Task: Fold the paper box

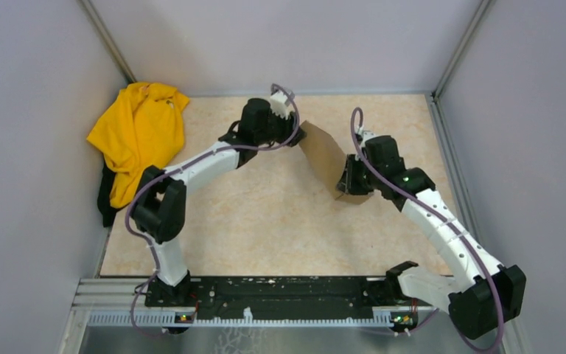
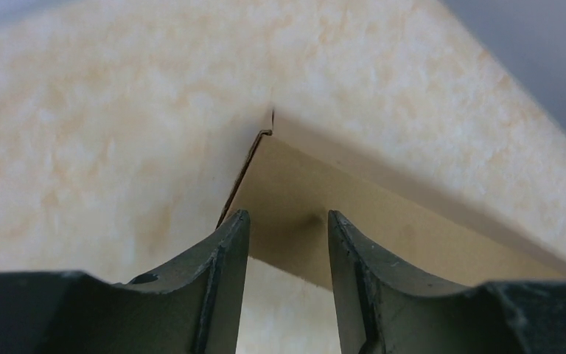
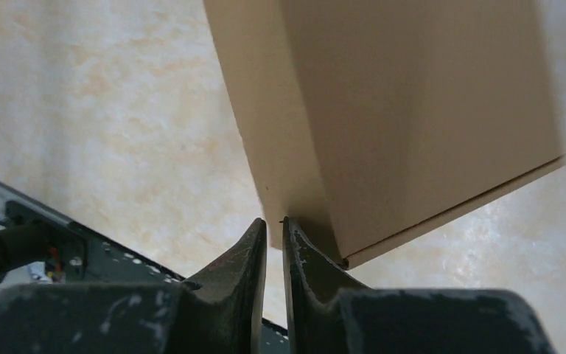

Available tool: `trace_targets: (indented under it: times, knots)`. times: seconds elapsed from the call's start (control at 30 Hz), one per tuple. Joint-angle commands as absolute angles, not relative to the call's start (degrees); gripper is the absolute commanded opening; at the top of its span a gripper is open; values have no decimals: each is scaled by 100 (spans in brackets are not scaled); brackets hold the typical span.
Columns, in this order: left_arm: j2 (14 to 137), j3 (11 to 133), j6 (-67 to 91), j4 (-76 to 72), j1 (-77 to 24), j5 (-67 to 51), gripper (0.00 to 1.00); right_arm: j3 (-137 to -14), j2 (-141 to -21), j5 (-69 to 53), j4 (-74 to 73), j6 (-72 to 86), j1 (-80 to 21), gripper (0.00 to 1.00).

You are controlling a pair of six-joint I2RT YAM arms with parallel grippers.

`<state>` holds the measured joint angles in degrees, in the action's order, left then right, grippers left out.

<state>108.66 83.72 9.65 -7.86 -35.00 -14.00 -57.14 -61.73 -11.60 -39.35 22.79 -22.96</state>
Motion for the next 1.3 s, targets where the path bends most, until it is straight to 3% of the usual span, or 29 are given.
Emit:
trace_targets:
  times: [0.0,0.23,0.37,0.57,0.6,0.63,0.67,0.83,1.03,1.1,1.27]
  knots:
    - [10441,7088,1254,297,-3550,-1150,50,-5192,-6493,-743,-4461,2155,-2276,14]
    - [8855,5893,1888,894,-3550,-691,53,-5234,-6231,-985,-4454,2222,-2285,15]
    - [8334,5843,1884,774,-3536,-334,62,-5746,-6320,-375,-4491,2350,-2222,27]
    - [9742,7576,1682,1188,-3161,-1079,77,-6122,-7032,1039,-4558,3179,-1490,31]
    - [9999,7868,1654,1199,-3119,-1257,81,-6112,-7142,1068,-4477,3219,-1365,32]
    - [10277,8135,1625,1230,-3091,-1381,94,-6077,-7212,1145,-4411,3284,-1268,33]
    - [10533,8379,1614,1275,-3071,-1439,98,-6014,-7248,1179,-4334,3364,-1162,35]
    - [11445,9200,1582,1296,-2962,-1526,99,-5698,-6914,2111,-4272,3942,-892,46]
    - [11996,9542,1525,1060,-2939,-1623,99,-5277,-6276,3459,-4290,4629,-782,95]
    - [12197,9655,1550,1047,-2940,-1678,99,-5147,-6401,3298,-4203,4796,-534,96]
    - [12365,9807,1578,1065,-2942,-1686,99,-4979,-7108,2501,-3779,4839,124,88]
